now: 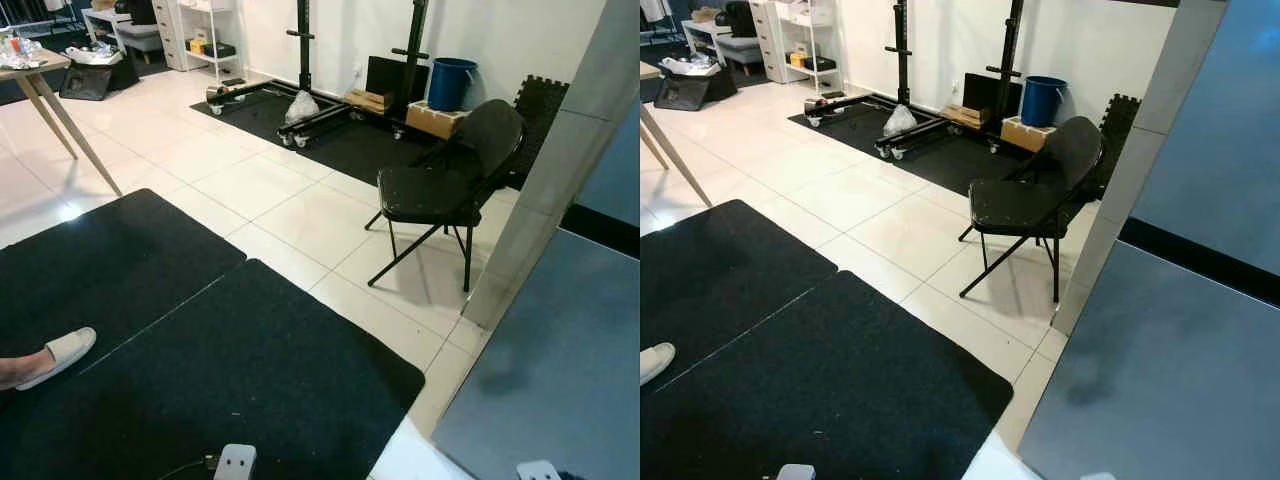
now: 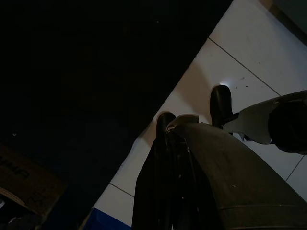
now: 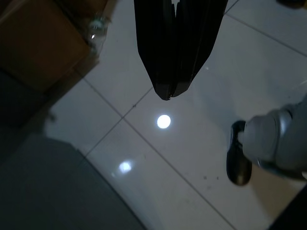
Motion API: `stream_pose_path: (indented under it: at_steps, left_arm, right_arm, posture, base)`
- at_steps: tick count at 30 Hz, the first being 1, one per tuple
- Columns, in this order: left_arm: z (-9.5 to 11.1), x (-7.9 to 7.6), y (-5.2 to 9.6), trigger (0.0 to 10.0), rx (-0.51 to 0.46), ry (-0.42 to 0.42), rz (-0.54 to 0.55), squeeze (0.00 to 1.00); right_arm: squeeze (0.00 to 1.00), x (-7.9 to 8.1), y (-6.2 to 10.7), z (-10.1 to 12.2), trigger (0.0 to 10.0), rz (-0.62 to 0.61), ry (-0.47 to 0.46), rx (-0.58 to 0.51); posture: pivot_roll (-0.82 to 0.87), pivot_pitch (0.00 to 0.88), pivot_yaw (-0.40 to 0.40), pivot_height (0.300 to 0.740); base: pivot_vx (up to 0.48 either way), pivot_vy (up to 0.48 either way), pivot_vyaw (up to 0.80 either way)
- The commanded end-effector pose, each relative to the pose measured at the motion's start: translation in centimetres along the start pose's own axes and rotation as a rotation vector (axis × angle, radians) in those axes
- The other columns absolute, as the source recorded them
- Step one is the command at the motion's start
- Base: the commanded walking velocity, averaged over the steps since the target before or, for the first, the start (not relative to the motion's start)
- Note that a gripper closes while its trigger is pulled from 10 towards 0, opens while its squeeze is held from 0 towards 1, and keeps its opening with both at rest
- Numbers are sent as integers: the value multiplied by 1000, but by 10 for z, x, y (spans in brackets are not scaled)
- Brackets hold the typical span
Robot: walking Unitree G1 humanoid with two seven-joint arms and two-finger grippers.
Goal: Restocking fridge
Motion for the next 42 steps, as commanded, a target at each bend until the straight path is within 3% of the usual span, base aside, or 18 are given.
stream_pose_path:
  at_steps: [1,10,17,34,42]
  left_arm:
    - [-2,-6,-1,10000,14,-19,-17,0]
    - [-5,-4,-1,10000,27,-33,-19,0]
    - [-11,7,3,10000,49,-41,10,0]
    - [-21,8,4,10000,75,-43,29,0]
    - [-19,5,3,10000,76,-43,24,0]
  right_arm:
    - [0,0,0,3,10000,-2,4,-4]
    - [0,8,0,-4,10000,16,6,12]
    - [0,15,0,-13,10000,30,-18,32]
    - [0,13,0,-15,10000,30,13,29]
    - [0,17,0,-17,10000,55,22,23]
  posture:
    - [-15,0,-66,740]
    - [-11,0,-55,740]
    - [-11,0,-44,740]
    - [-12,0,-44,740]
    - [-16,0,-41,740]
  base:
    - [337,0,0]
    - [369,0,0]
    - [390,0,0]
    - [392,0,0]
    - [382,0,781]
Point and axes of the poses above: a point about 5 cm out from each wrist's last joint towards the gripper, its own y axis pointing back from the gripper into the wrist, its own z axis along the axis of the wrist's last joint, x = y × z, the point moved 5 cm from there along -y, pointing out of the wrist towards the gripper, and after that the axes turned 13 degrees about y, right-handed, at the moved point
